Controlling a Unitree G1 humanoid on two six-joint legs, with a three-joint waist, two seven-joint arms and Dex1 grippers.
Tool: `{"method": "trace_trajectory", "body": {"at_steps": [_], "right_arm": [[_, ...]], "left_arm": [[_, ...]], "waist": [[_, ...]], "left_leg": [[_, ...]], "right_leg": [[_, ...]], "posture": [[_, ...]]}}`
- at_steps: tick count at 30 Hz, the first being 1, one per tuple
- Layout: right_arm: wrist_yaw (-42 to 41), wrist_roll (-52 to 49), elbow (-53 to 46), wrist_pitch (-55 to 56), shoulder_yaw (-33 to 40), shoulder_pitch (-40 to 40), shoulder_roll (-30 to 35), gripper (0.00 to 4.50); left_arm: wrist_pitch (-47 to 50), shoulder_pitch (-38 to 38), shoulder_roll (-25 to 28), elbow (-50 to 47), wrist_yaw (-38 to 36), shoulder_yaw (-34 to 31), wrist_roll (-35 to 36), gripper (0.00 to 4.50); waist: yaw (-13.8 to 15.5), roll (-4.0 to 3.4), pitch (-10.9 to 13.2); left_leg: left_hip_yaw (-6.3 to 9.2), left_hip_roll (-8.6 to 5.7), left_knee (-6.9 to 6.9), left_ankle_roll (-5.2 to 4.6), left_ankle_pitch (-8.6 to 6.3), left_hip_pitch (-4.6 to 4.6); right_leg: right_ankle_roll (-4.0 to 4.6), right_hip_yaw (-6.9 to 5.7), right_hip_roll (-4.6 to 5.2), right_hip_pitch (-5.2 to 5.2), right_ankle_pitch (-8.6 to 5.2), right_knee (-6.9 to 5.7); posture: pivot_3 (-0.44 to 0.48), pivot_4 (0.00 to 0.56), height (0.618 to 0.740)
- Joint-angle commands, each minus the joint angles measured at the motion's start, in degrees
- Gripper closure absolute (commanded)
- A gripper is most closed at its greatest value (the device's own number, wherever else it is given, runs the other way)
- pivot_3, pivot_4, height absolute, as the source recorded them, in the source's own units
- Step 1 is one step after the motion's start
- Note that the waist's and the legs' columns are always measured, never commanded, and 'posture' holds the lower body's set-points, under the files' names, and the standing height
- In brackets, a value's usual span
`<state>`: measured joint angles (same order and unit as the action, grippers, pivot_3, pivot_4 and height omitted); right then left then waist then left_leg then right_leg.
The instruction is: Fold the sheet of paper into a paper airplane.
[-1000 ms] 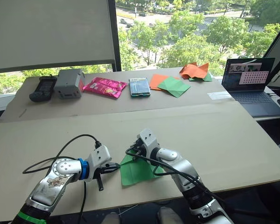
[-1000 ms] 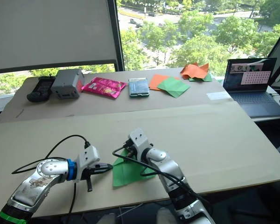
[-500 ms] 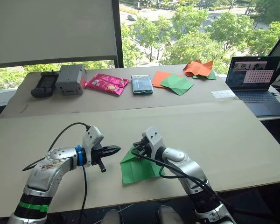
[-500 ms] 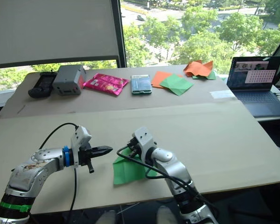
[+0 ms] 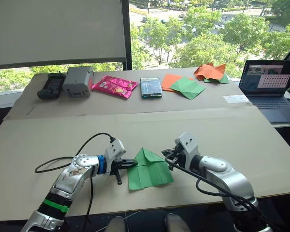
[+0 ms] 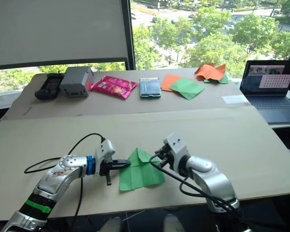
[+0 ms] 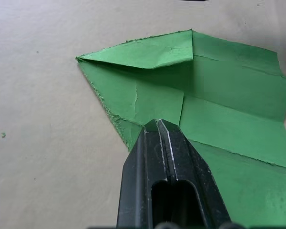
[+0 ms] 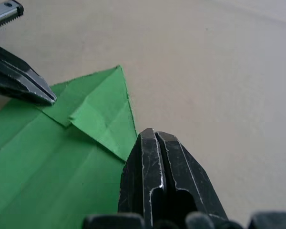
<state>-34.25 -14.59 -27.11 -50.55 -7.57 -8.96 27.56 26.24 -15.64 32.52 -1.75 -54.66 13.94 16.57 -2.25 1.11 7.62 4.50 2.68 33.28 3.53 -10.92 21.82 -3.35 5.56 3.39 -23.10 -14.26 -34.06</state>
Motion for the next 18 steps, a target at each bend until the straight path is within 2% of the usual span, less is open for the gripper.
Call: {"method": "trace_trajectory", "body": {"at_steps": [1, 5, 11, 18], "right_arm": [[-5.42, -3.26, -5.76, 0.42, 2.13, 4.03, 5.96, 4.5], [-8.93, -7.4, -9.3, -0.28, 3.81, 8.34, 10.05, 4.5], [-9.88, -9.39, -13.43, -1.09, 0.91, 12.89, 13.33, 4.5], [-4.22, -6.28, -10.68, -0.51, -4.06, 12.5, 11.06, 4.5]], "left_arm": [[-1.63, 0.27, -0.17, 3.21, 0.06, 2.27, -3.52, 4.47], [-2.92, -0.32, -0.72, 4.61, -0.13, 3.1, -4.57, 4.47], [-3.11, -0.31, -1.38, 4.47, -0.09, 3.36, -5.16, 4.47], [-3.12, -0.55, -1.72, 4.73, -0.01, 3.45, -5.65, 4.47]], "waist": [[0.01, 0.1, 0.05], [0.0, 0.12, 0.1], [0.4, 0.13, 0.1], [0.54, 0.15, 0.1]], "left_leg": [[0.0, 0.0, 0.01, 0.03, -0.02, 0.0], [0.0, 0.0, 0.27, 0.06, -0.04, 0.02], [-0.01, -0.01, 0.57, 0.09, -0.06, 0.17], [-0.02, -0.02, 0.57, 0.1, -0.06, 0.15]], "right_leg": [[0.0, 0.0, 0.0, 0.01, 0.0, 0.0], [0.01, -0.02, 0.03, 0.03, -0.02, 0.01], [-0.01, -0.04, 0.08, 0.05, -0.03, 0.09], [-0.02, -0.04, 0.1, 0.02, -0.03, 0.09]], "posture": [[0.0, 0.15, 0.721], [0.0, 0.15, 0.721], [0.0, 0.15, 0.721], [0.0, 0.15, 0.721]]}}
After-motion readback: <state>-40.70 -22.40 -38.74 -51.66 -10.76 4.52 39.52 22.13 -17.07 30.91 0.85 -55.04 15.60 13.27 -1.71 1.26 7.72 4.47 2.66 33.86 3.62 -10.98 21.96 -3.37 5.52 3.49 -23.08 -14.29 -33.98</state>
